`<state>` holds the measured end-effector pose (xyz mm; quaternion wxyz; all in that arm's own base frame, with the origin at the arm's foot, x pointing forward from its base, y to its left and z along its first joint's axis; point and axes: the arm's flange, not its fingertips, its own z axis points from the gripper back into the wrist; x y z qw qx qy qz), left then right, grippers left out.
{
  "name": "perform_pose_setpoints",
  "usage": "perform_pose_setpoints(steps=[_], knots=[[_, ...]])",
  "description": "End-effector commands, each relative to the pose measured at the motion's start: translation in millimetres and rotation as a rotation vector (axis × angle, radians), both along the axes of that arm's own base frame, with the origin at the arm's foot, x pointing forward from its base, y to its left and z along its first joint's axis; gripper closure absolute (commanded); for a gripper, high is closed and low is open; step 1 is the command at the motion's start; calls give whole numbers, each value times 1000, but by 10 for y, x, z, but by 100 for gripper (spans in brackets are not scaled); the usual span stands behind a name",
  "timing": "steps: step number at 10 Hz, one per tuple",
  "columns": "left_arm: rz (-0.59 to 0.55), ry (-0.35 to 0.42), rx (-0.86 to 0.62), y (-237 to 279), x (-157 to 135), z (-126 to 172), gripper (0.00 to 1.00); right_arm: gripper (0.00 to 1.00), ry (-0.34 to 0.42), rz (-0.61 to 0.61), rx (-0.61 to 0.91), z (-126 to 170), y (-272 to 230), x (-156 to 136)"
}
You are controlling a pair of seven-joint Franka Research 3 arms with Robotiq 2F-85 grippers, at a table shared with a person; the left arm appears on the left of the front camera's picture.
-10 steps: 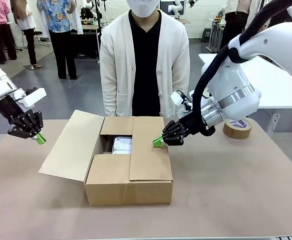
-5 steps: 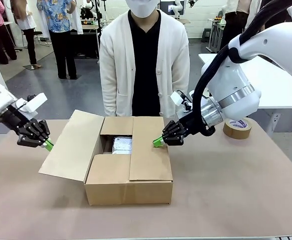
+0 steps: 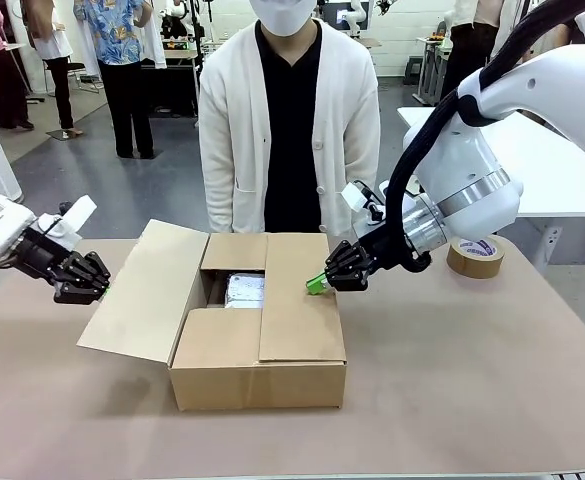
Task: Wrap the clocks to prevent damage.
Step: Push the left (or right) flap of the Package Box to close it.
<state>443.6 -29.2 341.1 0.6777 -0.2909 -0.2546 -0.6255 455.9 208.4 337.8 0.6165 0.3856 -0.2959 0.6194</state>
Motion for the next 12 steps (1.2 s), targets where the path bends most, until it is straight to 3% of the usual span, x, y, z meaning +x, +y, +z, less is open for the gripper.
perform_pose_setpoints(steps=[1,4,6,12], knots=[[-120,33,-119,-3,148,-250,100,99,11,-11,2,-51,6,-14],[-251,66,-260,-87,268,-416,100,99,11,-11,2,-51,6,-14],[-205,81,-362,-137,298,-450,100,99,11,-11,2,-51,6,-14],[-152,127,-451,-342,275,-285,100,99,11,-11,2,-51,6,-14]])
